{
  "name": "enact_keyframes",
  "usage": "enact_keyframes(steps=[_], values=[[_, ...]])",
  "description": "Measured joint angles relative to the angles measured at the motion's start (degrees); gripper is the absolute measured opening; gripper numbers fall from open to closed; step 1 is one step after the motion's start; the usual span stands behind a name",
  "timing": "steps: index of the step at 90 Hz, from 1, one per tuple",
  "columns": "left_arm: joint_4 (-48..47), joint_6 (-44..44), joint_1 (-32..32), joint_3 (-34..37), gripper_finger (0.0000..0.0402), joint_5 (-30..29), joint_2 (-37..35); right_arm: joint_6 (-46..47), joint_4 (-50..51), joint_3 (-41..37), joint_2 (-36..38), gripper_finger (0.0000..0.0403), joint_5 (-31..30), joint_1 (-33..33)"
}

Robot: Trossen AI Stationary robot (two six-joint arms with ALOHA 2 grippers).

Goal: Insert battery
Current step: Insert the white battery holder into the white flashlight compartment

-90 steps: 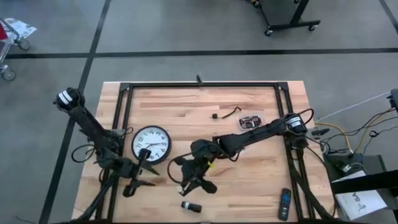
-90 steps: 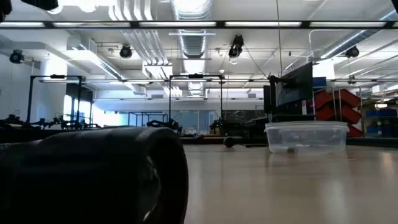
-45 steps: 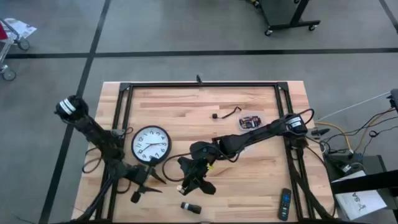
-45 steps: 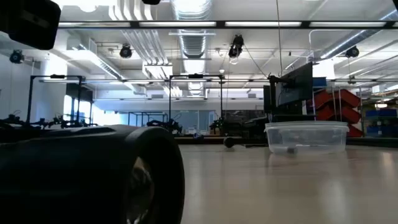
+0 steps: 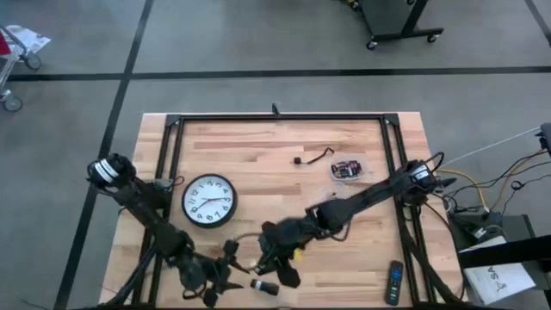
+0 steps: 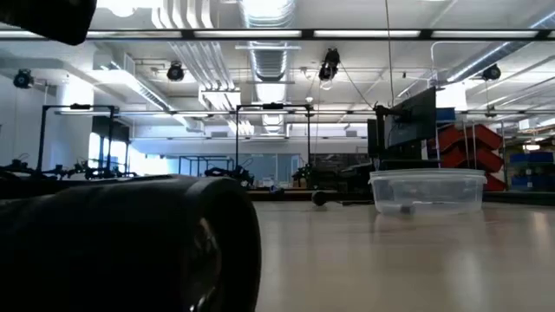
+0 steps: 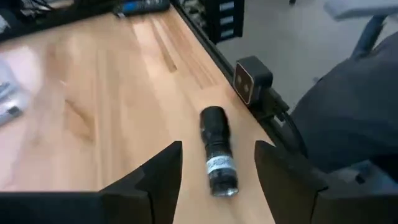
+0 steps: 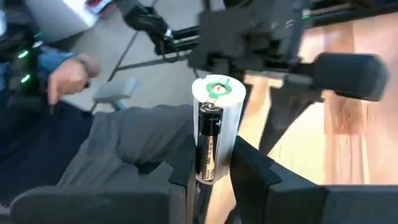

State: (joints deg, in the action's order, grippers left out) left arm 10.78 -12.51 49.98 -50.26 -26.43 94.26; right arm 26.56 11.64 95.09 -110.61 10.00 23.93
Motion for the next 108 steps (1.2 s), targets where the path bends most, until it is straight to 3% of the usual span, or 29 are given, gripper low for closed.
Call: enact_keyframes(steps=[10,30,47,65,89,108], values=[[-3.25,-1.29,0.00,-6.10,0.0198,0.79,5.19,4.08,1.82,0.00,-0.02,0.0048,-5.88,3.38],[-4.54,-3.84,-2.66,-14.44,0.0210,0.31,14.54,12.26,1.98,0.00,-0.02,0.0056,-11.94,7.57],[-4.60,-7.99,-6.00,-17.88,0.0207,4.15,20.89,17.67,1.94,-0.02,-0.02,0.0048,-15.01,10.61],[-4.76,-9.92,-6.64,-18.17,0.0200,4.63,22.53,21.95,4.64,-0.04,-0.02,0.0058,-16.49,11.98],[-2.34,-17.14,-8.49,-13.41,0.0162,-1.70,22.53,24.22,6.31,-0.92,-0.38,0.0049,-19.06,13.09],[-0.95,-32.55,-11.89,-9.21,0.0132,-12.28,22.40,29.64,7.55,-1.49,-4.13,0.0054,-19.08,12.89]])
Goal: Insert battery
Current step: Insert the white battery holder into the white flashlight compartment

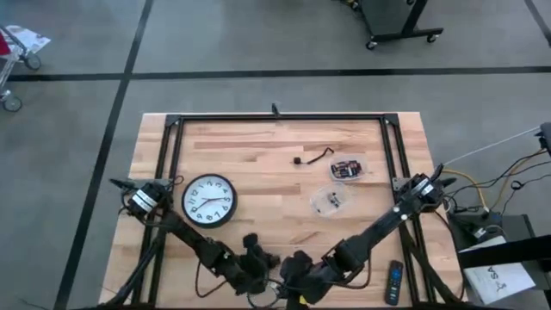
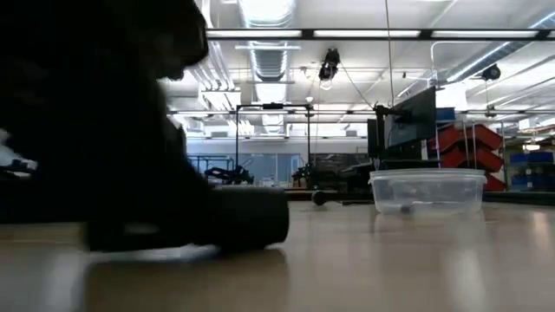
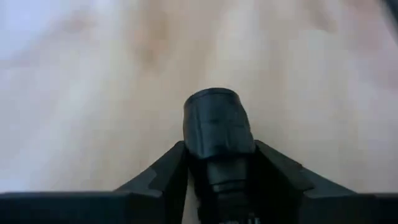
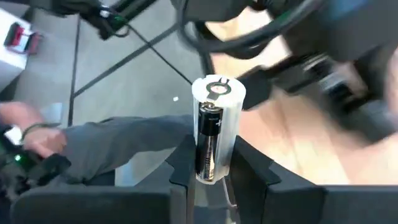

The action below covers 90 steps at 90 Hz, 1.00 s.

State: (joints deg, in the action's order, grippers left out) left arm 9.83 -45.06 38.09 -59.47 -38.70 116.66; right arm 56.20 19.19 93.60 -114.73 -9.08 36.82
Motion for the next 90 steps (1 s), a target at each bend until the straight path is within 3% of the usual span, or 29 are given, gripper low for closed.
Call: enact_keyframes(steps=[22,32,46,66,90], values=[[-0.16,-20.27,-4.69,5.25,0.0152,-10.45,-1.33,5.90,4.07,-0.04,-3.55,0.0051,1.76,-0.66],[4.78,-27.18,-6.16,7.96,0.0157,-15.14,-1.82,8.30,10.53,-0.04,-4.30,0.0054,1.90,-2.24],[13.70,-23.56,-7.04,9.26,0.0157,-15.82,-2.16,8.84,16.78,-0.11,-5.00,0.0049,3.64,-4.92],[13.63,-16.07,-7.60,13.17,0.0158,-15.92,-10.27,5.78,18.35,-0.37,-5.27,0.0054,6.13,-7.38],[14.83,-21.12,-8.78,24.61,0.0170,-19.42,-19.14,2.97,18.29,-0.61,-5.49,0.0049,6.23,-8.74]])
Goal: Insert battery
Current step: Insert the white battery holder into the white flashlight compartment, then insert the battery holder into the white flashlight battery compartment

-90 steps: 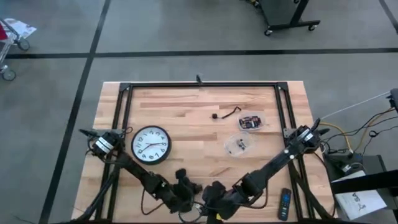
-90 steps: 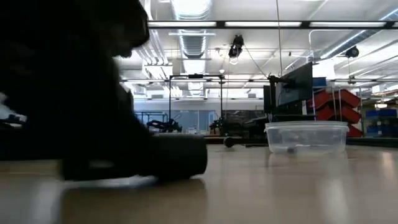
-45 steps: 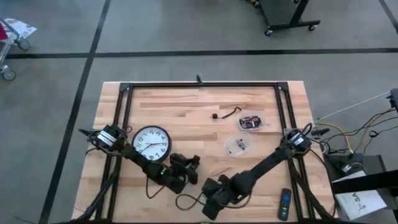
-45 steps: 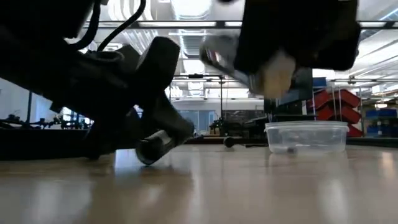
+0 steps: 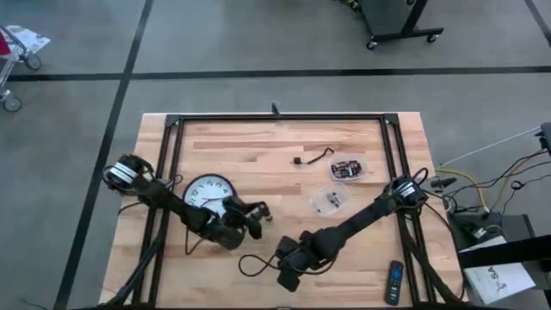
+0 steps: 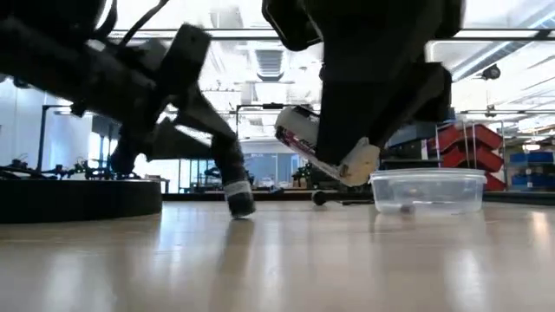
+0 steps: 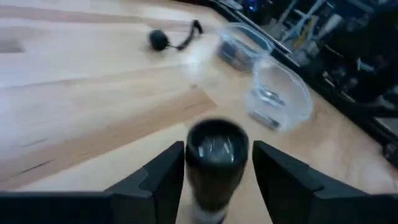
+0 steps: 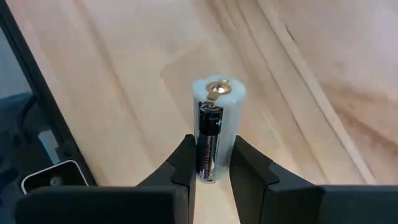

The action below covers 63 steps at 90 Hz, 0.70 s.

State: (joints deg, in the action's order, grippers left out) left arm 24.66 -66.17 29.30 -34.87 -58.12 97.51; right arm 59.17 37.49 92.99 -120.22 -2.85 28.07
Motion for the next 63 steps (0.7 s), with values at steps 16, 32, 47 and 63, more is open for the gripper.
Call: enact_keyframes(steps=[16,32,47,63], values=[[2.81,-2.41,-0.05,3.17,0.0158,-4.62,0.38,-1.85,0.04,-0.16,0.00,0.0055,-0.16,-1.25],[2.14,2.64,-0.63,2.82,0.0143,-3.92,-0.05,-4.56,2.89,-0.28,0.00,0.0048,-0.11,-3.74],[2.36,7.76,-4.84,1.87,0.0134,0.15,-1.02,-8.17,10.23,-0.31,0.00,0.0054,1.01,-7.48],[2.44,14.01,-15.25,1.83,0.0130,12.41,-1.09,-12.91,20.47,-0.31,0.10,0.0048,1.77,-11.20]])
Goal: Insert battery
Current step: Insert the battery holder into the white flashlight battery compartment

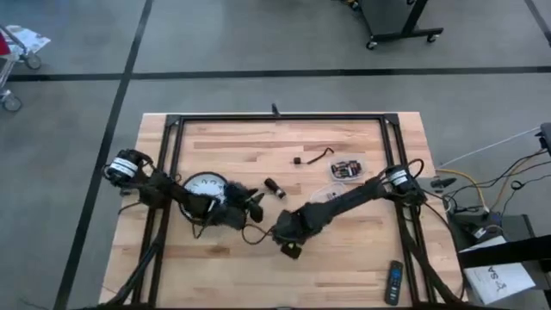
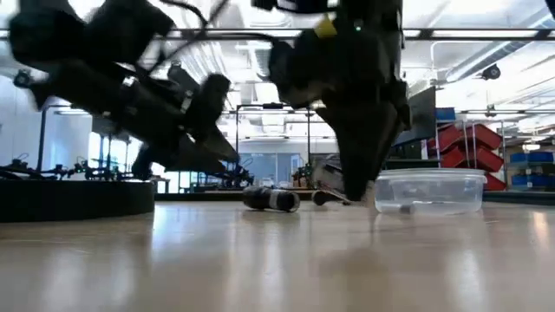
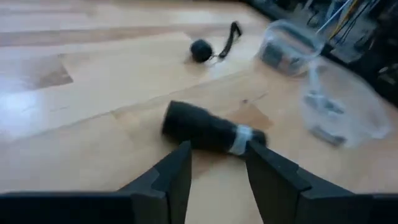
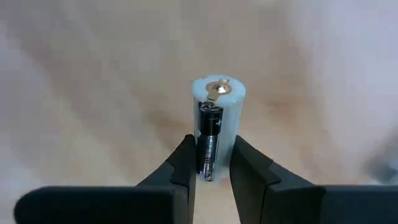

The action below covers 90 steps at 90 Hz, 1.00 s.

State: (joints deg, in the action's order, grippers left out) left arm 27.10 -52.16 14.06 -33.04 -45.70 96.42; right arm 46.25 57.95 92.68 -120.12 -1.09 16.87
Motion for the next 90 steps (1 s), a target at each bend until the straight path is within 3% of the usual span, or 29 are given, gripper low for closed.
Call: enact_keyframes(steps=[21,34,61,90], values=[[8.37,13.98,-14.57,-0.14,0.0132,17.73,-0.04,-7.02,8.31,-0.02,0.03,0.0052,0.05,-3.52],[5.41,21.39,-20.98,-4.15,0.0129,26.98,-0.04,-10.53,13.70,-0.09,0.05,0.0050,0.04,-5.20],[-18.93,37.85,-22.58,-24.74,0.0119,29.97,5.54,-16.70,21.17,-1.03,0.68,0.0050,-0.50,-7.79],[-29.13,48.55,-24.09,-44.36,0.0121,33.28,22.73,-15.90,21.18,-4.36,4.25,0.0051,-1.00,-8.60]])
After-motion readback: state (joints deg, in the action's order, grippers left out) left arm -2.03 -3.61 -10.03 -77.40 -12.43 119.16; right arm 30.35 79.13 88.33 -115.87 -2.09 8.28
